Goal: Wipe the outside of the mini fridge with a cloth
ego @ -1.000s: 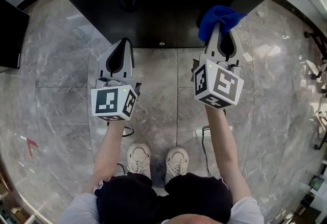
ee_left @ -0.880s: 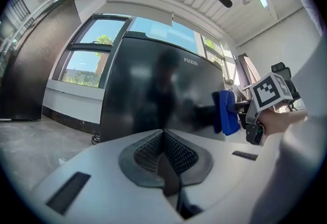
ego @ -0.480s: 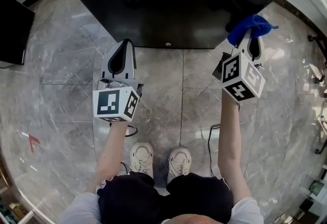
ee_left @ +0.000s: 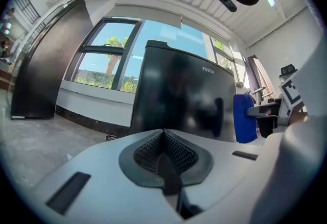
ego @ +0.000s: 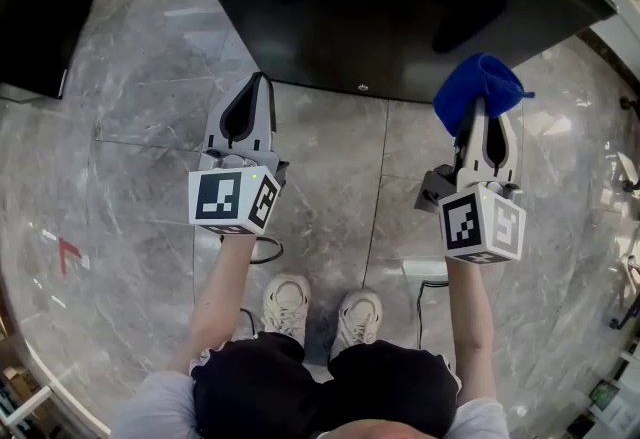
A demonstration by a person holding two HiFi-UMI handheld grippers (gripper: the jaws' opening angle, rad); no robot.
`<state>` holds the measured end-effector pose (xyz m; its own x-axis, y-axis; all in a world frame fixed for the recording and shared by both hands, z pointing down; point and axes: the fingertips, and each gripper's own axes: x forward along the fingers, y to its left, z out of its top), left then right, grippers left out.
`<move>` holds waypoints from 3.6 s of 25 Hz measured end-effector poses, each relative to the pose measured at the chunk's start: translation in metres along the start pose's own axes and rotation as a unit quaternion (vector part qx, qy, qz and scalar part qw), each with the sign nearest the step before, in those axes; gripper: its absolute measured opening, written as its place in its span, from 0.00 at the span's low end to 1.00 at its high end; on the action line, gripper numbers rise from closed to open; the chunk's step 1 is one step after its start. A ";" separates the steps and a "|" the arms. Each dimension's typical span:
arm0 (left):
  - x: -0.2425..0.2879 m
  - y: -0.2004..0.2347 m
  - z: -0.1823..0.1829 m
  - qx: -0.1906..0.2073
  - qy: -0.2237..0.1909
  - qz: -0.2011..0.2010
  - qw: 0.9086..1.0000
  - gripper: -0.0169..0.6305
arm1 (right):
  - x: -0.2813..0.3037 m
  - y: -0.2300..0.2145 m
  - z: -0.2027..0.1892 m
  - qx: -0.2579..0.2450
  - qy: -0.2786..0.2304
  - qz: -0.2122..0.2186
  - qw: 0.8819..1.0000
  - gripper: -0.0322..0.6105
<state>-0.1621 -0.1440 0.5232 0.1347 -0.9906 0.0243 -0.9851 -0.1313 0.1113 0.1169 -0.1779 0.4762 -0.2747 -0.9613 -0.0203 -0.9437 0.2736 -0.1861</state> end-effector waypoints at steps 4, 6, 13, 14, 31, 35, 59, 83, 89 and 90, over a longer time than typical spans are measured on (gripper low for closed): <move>-0.004 0.017 -0.003 -0.002 0.000 0.011 1.000 0.03 | 0.019 0.094 -0.023 0.036 -0.003 0.094 0.995 0.14; -0.008 0.027 0.000 -0.008 -0.006 0.016 1.000 0.03 | 0.029 0.136 -0.036 0.048 0.004 0.128 0.991 0.14; -0.020 0.069 0.026 -0.018 -0.037 0.049 0.998 0.03 | 0.081 0.248 -0.094 -0.067 0.013 0.205 0.976 0.14; -0.021 0.074 0.028 -0.026 -0.042 0.050 0.998 0.03 | 0.086 0.259 -0.099 -0.070 0.015 0.212 0.975 0.14; -0.022 0.058 0.022 -0.043 -0.041 0.022 0.998 0.03 | 0.090 0.231 -0.103 -0.071 0.010 0.159 0.985 0.14; -0.021 0.051 0.022 -0.044 -0.037 0.017 0.998 0.03 | 0.085 0.206 -0.096 -0.076 0.009 0.142 0.987 0.14; -0.005 -0.019 0.028 -0.030 -0.035 -0.037 0.998 0.03 | 0.047 0.017 -0.054 -0.060 0.009 -0.031 0.998 0.14; 0.005 -0.041 0.021 -0.026 -0.030 -0.052 0.998 0.03 | 0.037 -0.122 -0.024 -0.052 -0.005 -0.193 0.980 0.14; -0.001 -0.010 0.023 -0.013 -0.034 -0.011 0.999 0.03 | 0.005 -0.093 -0.034 -0.037 -0.005 -0.173 0.984 0.14; -0.002 -0.005 0.023 -0.011 -0.035 -0.005 0.999 0.03 | 0.001 -0.079 -0.039 -0.033 0.001 -0.154 0.987 0.14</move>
<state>-0.1594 -0.1425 0.4998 0.1351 -0.9898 -0.0461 -0.9812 -0.1401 0.1330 0.1843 -0.1999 0.5289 0.0277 -0.9992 0.0289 -0.9925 -0.0310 -0.1181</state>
